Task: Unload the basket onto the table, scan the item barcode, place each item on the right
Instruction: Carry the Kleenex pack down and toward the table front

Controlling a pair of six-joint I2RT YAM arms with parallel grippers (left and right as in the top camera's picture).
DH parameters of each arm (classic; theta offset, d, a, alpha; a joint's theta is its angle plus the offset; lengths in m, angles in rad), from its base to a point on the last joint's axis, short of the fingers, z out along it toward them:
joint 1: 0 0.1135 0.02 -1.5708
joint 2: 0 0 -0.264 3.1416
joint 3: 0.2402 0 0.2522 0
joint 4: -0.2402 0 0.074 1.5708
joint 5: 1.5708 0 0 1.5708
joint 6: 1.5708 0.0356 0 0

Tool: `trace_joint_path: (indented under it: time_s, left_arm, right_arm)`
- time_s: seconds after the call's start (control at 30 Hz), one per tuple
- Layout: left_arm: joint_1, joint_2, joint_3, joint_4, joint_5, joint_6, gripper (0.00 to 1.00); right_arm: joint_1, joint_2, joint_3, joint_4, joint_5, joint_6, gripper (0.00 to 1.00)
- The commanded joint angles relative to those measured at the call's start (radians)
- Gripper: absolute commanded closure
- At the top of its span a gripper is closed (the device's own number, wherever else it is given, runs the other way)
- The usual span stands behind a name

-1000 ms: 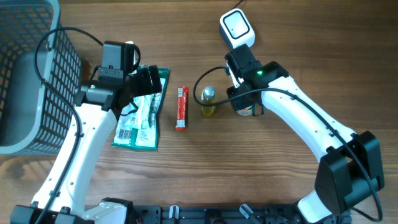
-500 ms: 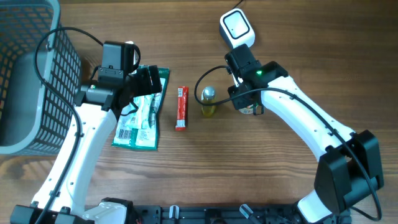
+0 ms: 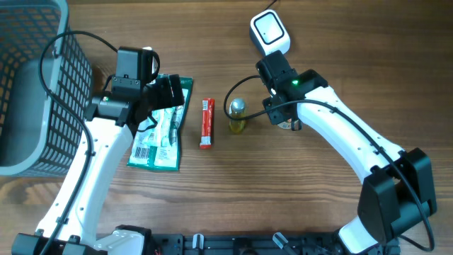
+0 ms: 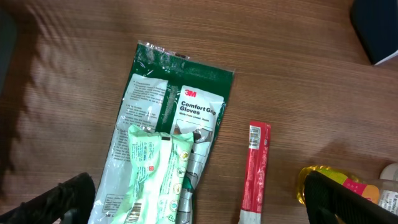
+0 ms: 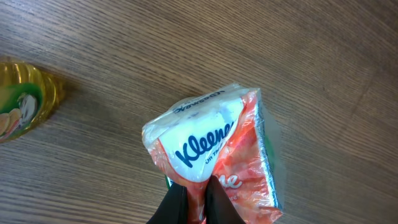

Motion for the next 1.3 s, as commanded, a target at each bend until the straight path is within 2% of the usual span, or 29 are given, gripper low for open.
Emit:
trace_joint_path:
  time_s: [0.0, 0.23, 0.4, 0.67, 0.87, 1.0, 1.13, 1.27]
  left_arm:
    - [0.007, 0.002, 0.003, 0.002, 0.008, 0.002, 0.00]
    - [0.007, 0.002, 0.003, 0.002, 0.008, 0.002, 0.00]
    - [0.007, 0.002, 0.003, 0.002, 0.008, 0.002, 0.00]
    - [0.007, 0.002, 0.003, 0.002, 0.008, 0.002, 0.00]
    - [0.007, 0.002, 0.003, 0.002, 0.008, 0.002, 0.00]
    - [0.007, 0.002, 0.003, 0.002, 0.008, 0.002, 0.00]
    - [0.007, 0.002, 0.003, 0.002, 0.008, 0.002, 0.00]
    - [0.007, 0.002, 0.003, 0.002, 0.008, 0.002, 0.00]
  right_arm:
    - [-0.003, 0.015, 0.012, -0.004, 0.016, 0.012, 0.96]
    - [-0.004, -0.156, 0.040, -0.002, -0.143, 0.101, 0.96]
    - [-0.005, -0.272, 0.039, -0.009, -0.185, 0.204, 0.96]
    - [-0.005, -0.262, -0.034, -0.005, -0.462, 0.348, 0.96]
    - [-0.005, -0.262, -0.143, 0.013, -0.666, 0.349, 0.96]
    - [-0.005, -0.262, -0.246, 0.115, -0.763, 0.374, 0.96]
    - [0.000, -0.262, -0.376, 0.293, -0.907, 0.409, 0.96]
    - [0.024, -0.262, -0.492, 0.462, -0.939, 0.487, 0.96]
